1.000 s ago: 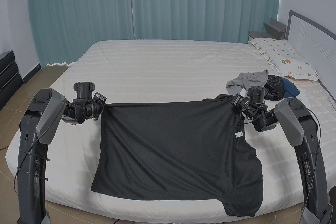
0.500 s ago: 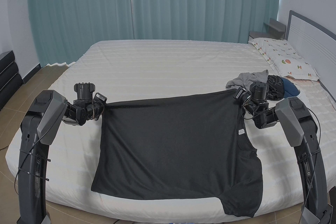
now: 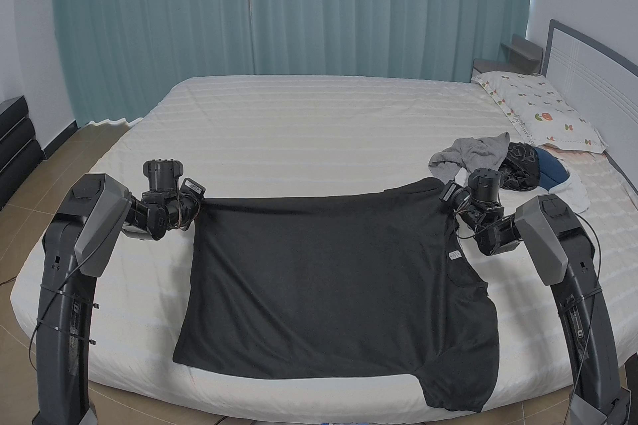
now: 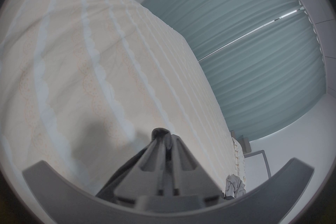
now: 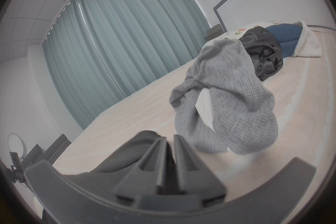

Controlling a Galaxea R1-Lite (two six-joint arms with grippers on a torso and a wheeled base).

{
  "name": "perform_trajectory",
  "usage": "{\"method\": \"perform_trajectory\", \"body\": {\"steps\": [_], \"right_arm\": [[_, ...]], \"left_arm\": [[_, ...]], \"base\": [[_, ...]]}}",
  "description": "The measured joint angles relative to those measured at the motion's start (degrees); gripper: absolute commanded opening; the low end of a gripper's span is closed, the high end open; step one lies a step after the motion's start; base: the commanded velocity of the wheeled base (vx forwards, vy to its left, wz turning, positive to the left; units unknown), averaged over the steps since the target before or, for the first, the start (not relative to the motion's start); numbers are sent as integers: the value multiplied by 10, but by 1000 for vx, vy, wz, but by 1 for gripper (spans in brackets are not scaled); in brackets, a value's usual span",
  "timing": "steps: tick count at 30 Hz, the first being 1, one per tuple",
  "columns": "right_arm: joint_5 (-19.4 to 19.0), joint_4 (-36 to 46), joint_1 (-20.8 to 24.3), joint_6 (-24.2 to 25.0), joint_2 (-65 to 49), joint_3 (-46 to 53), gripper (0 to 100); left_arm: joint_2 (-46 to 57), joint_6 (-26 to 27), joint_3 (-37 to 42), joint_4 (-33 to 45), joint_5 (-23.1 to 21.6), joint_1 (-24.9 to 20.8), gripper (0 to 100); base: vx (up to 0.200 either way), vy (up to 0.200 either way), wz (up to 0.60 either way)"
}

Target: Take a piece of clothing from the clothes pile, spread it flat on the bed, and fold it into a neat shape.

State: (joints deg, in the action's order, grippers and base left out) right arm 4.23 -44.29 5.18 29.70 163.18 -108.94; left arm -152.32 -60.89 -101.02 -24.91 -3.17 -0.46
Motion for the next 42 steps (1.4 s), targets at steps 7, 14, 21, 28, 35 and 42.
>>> {"method": "perform_trajectory", "body": {"steps": [7, 14, 21, 28, 35, 42], "right_arm": [[-2, 0, 1, 2, -1, 25, 100], [-8, -15, -5, 11, -47, 113, 100], [-34, -28, -10, 38, -140, 281, 100], [-68, -44, -10, 70, -259, 476, 100], [-116, -69, -5, 103, -376, 668, 100], [-153, -81, 7, 123, -470, 807, 100]], "left_arm": [[-1, 0, 4, 0, 0, -2, 100], [10, -1, 25, -2, 0, 1, 100], [74, -4, 120, -17, -6, 7, 100], [152, -5, 230, -24, -19, 13, 100], [224, -11, 357, -31, -45, 9, 100], [309, -19, 504, -34, -72, -9, 100]], "base": [[0, 0, 0], [0, 0, 0], [0, 0, 0], [0, 0, 0], [-143, 0, 0], [-200, 0, 0]]}}
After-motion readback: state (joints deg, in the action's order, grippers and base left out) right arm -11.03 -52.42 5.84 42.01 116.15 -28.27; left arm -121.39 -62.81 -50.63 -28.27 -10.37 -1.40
